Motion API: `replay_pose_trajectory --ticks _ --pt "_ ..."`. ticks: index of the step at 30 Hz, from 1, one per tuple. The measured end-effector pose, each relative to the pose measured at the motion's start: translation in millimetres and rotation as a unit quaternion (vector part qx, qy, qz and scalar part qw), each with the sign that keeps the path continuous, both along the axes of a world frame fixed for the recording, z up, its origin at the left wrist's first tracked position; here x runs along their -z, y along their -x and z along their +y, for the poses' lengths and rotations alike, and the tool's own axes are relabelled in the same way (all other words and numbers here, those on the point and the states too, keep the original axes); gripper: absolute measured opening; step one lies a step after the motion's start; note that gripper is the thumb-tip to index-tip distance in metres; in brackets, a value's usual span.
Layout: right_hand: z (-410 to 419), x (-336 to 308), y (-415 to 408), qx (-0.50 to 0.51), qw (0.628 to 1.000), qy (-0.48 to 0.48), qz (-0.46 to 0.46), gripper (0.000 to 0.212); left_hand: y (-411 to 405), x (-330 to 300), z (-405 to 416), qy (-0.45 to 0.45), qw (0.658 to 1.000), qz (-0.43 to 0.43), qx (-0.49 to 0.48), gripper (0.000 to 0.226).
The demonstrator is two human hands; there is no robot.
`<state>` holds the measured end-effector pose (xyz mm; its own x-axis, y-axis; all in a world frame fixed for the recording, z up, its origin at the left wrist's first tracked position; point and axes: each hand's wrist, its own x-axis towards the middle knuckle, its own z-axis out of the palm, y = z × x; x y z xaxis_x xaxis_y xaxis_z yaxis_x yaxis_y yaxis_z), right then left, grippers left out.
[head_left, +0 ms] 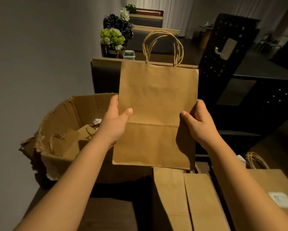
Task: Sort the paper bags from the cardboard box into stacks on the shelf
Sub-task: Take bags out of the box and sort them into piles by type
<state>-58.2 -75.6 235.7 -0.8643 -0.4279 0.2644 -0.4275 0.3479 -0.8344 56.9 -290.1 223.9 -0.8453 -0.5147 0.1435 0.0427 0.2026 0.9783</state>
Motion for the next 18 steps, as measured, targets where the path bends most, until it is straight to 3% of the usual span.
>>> replay_pose_trajectory --ticks 11,18 --pt "167.6 45.6 14.7 -0.004 0.998 0.007 -0.06 0.035 20.4 52.6 169.4 -0.06 0.998 -0.023 0.012 0.04" --pt "269.0 68.9 38.6 0.051 0.994 -0.039 -0.09 0.043 40.9 91.1 286.2 -0.092 0.995 -0.028 0.004 0.04"
